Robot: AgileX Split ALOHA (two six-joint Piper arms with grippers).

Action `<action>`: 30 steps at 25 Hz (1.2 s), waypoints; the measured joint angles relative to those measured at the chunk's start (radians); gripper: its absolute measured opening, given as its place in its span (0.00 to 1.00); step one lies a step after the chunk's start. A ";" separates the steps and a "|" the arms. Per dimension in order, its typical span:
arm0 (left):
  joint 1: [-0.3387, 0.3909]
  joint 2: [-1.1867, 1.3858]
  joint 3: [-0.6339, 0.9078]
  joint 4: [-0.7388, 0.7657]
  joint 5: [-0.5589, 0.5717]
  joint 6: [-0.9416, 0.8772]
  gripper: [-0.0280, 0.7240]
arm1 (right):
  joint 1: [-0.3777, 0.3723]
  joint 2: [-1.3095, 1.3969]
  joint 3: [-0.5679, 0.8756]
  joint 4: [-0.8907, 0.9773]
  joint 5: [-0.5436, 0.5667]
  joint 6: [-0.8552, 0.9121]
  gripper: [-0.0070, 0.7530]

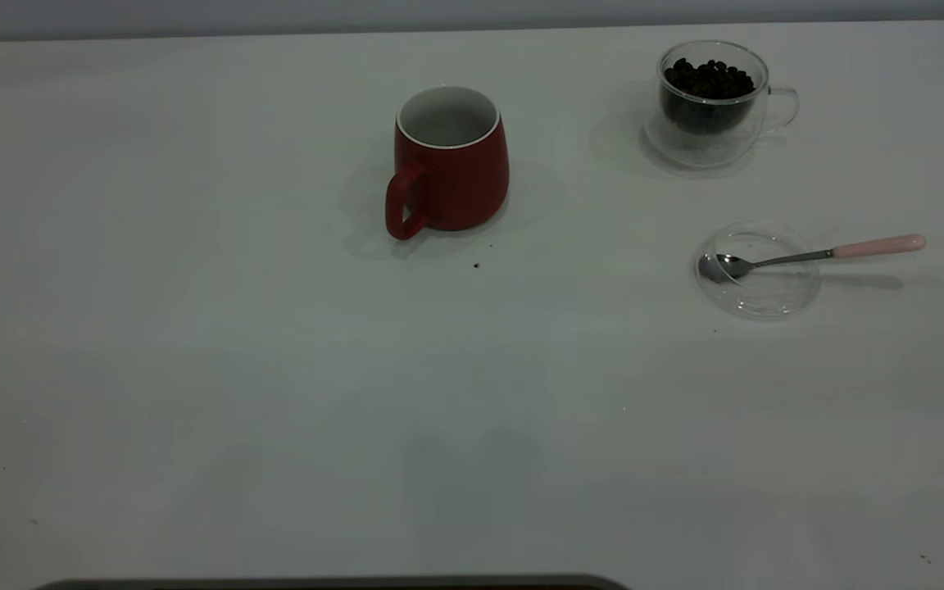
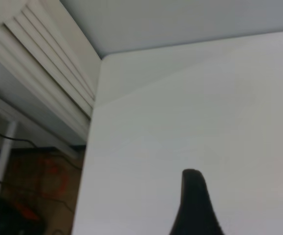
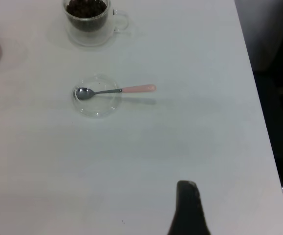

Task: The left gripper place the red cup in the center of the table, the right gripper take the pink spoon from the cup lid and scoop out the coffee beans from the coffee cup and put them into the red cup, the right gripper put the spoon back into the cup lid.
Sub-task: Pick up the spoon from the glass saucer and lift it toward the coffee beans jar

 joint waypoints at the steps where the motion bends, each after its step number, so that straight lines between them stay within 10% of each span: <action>1: 0.000 -0.045 0.048 -0.015 0.000 0.000 0.82 | 0.000 0.000 0.000 0.000 0.000 0.000 0.79; 16: 0.000 -0.579 0.547 -0.478 -0.019 0.242 0.82 | 0.000 0.000 0.000 0.000 0.000 0.000 0.79; 30: 0.000 -0.742 0.709 -0.521 -0.039 0.247 0.82 | 0.000 0.000 0.000 0.000 0.000 0.000 0.79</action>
